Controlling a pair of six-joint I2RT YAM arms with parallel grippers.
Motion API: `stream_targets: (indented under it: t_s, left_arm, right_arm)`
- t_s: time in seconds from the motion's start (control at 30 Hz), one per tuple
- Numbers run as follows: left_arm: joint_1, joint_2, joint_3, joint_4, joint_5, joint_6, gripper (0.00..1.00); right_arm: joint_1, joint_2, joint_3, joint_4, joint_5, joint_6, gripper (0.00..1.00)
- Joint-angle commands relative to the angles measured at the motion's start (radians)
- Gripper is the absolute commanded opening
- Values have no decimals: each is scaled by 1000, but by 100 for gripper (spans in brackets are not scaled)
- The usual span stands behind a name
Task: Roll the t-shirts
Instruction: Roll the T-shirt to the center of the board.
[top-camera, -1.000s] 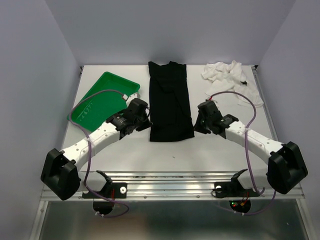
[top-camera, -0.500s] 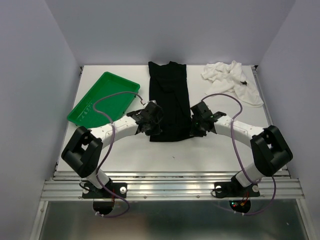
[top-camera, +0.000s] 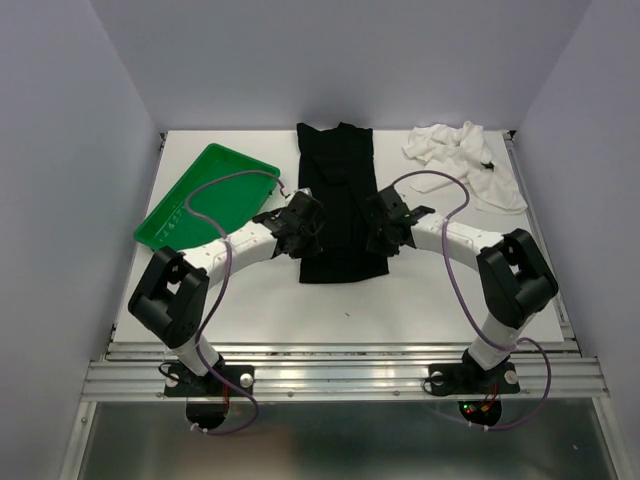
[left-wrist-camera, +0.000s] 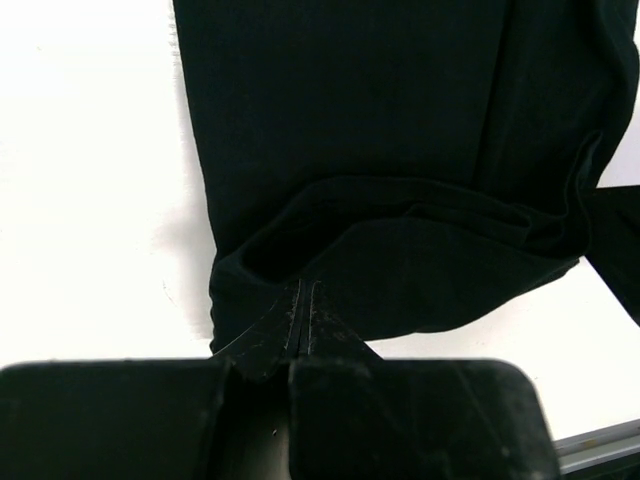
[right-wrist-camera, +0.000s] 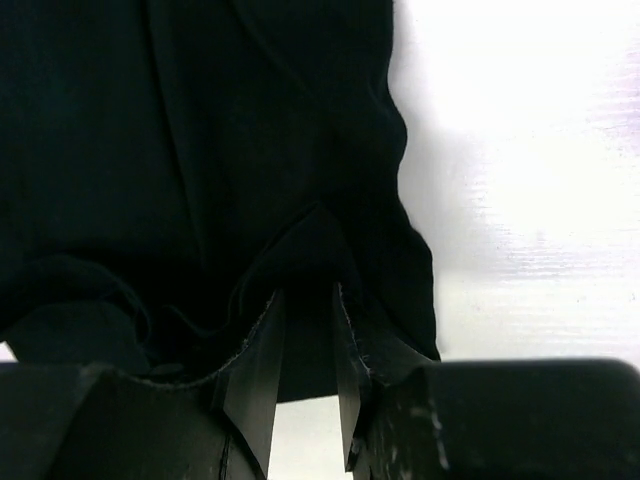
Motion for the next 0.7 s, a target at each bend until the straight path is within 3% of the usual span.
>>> stream_targets:
  t_s: [0.0, 0.57, 0.67]
  left_arm:
    - [2, 8, 23, -6, -14, 26, 0]
    - [23, 63, -19, 33, 7, 35, 0]
    - [27, 62, -20, 34, 10, 35, 0]
  right_arm:
    - [-6, 9, 41, 23, 52, 18, 32]
    - [-6, -61, -113, 37, 20, 24, 32]
    - [-6, -62, -131, 57, 8, 27, 25]
